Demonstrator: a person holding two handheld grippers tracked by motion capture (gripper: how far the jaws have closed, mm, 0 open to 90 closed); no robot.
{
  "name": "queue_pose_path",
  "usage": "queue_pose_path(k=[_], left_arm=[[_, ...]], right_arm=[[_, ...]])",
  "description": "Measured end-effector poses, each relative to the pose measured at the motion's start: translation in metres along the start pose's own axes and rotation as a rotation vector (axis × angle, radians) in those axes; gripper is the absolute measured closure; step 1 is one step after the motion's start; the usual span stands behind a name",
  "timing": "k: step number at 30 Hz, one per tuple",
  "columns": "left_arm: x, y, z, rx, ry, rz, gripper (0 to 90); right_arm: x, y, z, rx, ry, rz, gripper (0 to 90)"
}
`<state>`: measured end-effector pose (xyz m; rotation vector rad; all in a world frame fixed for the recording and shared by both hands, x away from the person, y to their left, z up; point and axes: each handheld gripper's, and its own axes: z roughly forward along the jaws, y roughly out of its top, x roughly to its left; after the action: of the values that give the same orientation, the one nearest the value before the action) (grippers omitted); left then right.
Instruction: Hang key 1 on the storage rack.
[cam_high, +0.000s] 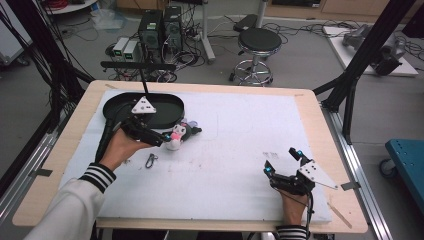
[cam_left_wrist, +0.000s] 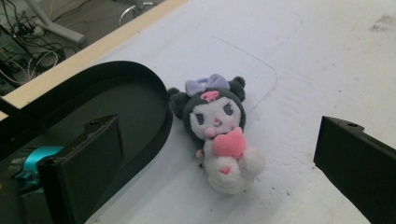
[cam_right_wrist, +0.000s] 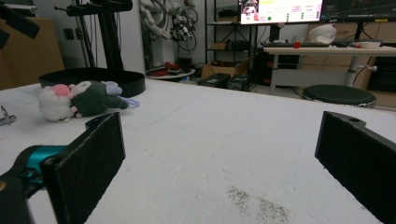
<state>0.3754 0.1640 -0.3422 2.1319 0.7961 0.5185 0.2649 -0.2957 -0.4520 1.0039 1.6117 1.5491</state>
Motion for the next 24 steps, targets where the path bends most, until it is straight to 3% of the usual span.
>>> queue_pose_path(k=[10, 16, 24], left_arm=[[-0.005, 0.008, 0.021, 0.073, 0.004, -0.006, 1.9], [-0.009, 0.007, 0.04, 0.154, -0.005, -0.002, 2.0], [-0.009, 0.004, 0.054, 0.226, -0.001, -0.015, 2.0]], right_arm=[[-0.001, 0.0, 0.0, -0.004, 0.0, -0.001, 0.8], [-0.001, 0.0, 0.0, -0.005, -0.001, -0.001, 0.8], [-0.001, 0.0, 0.0, -0.004, -0.001, 0.0, 0.8]])
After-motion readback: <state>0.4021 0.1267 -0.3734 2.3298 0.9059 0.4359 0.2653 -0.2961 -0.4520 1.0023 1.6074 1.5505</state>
